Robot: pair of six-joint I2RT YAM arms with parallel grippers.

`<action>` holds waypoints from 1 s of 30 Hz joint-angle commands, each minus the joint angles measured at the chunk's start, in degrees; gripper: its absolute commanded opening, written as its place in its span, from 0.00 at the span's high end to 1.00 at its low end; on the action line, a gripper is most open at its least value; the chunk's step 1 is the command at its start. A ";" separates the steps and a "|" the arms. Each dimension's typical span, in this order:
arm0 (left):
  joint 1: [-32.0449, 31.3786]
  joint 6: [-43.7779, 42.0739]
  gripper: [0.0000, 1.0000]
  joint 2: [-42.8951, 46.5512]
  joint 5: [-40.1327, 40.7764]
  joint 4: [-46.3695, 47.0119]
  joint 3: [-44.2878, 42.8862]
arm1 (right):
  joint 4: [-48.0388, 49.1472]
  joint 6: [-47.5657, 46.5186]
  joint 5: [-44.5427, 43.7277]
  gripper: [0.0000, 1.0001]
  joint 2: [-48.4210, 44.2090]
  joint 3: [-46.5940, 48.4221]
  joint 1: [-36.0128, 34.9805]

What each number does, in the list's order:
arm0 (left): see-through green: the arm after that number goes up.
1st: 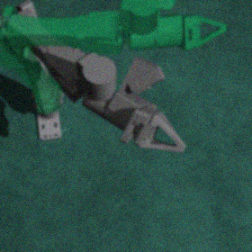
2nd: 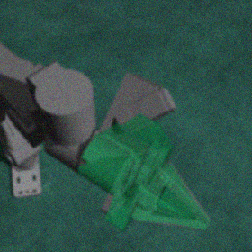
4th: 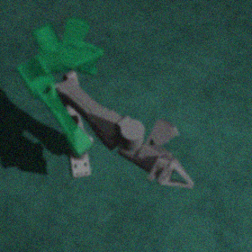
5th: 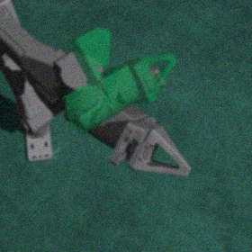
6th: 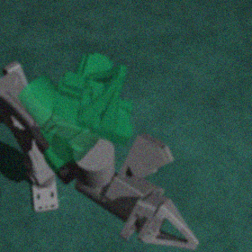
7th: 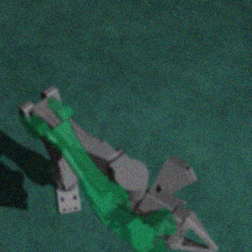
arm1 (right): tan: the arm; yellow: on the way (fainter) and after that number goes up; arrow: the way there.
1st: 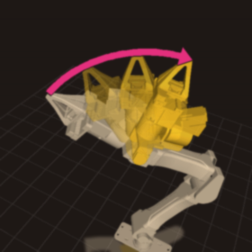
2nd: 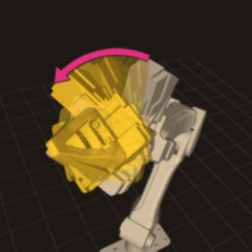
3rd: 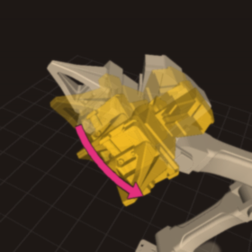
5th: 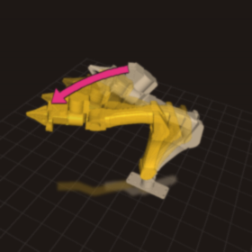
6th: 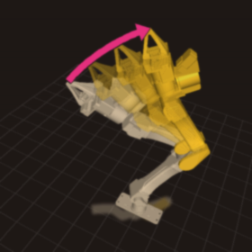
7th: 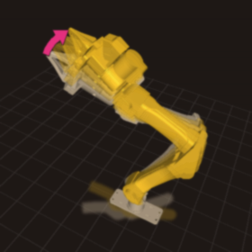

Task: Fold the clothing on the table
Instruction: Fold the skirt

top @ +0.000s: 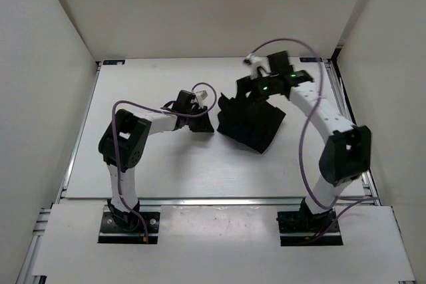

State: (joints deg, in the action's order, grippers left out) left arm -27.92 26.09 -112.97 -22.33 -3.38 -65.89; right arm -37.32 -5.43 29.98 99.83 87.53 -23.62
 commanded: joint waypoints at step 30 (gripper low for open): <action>-7.14 -2.98 0.45 -4.37 -11.08 -16.31 -32.46 | 2.60 -1.07 2.55 0.98 2.28 -10.89 15.71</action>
State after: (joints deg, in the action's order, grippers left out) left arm -34.04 23.40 -118.61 -33.01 -19.27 -93.80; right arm -35.48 -4.10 35.00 100.20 73.36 -6.96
